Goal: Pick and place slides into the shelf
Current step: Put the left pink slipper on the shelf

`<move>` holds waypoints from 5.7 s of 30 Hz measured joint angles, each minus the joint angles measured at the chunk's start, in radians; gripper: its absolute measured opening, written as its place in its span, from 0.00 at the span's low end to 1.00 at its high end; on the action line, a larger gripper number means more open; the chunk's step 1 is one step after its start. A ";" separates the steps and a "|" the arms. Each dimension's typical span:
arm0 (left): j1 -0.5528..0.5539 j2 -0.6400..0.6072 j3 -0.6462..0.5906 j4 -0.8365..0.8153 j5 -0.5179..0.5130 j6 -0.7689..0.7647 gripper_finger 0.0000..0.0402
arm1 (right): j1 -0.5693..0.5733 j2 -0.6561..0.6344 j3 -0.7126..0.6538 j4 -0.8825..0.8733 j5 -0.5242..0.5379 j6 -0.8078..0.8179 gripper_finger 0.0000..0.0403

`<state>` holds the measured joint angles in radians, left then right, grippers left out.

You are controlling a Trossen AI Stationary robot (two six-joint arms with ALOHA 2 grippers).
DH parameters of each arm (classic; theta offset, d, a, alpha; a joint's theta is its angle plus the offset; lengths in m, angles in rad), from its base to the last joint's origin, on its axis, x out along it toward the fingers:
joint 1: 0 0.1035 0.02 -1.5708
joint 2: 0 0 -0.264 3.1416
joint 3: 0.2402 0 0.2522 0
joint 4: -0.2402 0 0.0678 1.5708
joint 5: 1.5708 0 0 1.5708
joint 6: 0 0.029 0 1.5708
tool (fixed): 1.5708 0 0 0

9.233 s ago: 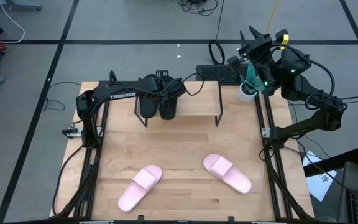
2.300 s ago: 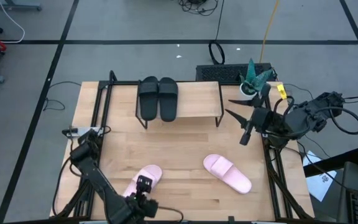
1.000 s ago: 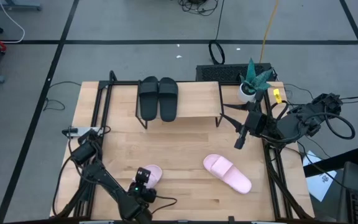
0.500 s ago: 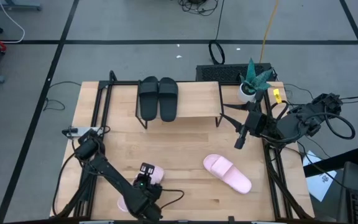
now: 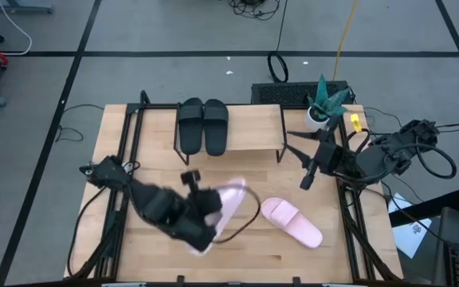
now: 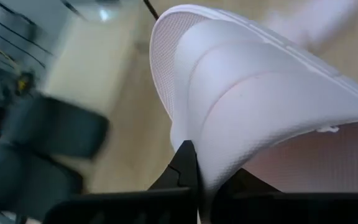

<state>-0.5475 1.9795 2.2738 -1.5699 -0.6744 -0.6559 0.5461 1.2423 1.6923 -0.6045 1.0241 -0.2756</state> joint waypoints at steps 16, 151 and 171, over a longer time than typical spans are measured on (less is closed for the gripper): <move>0.304 -0.036 0.082 0.293 -0.031 0.304 0.00 | -0.002 -0.112 0.000 0.521 0.365 -0.570 0.31; 0.294 0.195 0.082 0.633 -0.895 1.334 0.00 | -0.886 -0.101 0.000 -0.209 -1.404 0.438 0.31; 0.153 0.195 0.082 0.464 -0.897 1.320 0.00 | -0.823 0.061 0.000 -0.145 -1.553 0.648 0.31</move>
<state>-0.3945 2.1748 2.3562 -1.1059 -1.5709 0.6639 -0.2766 1.3036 1.6928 -0.7494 -0.5287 0.3728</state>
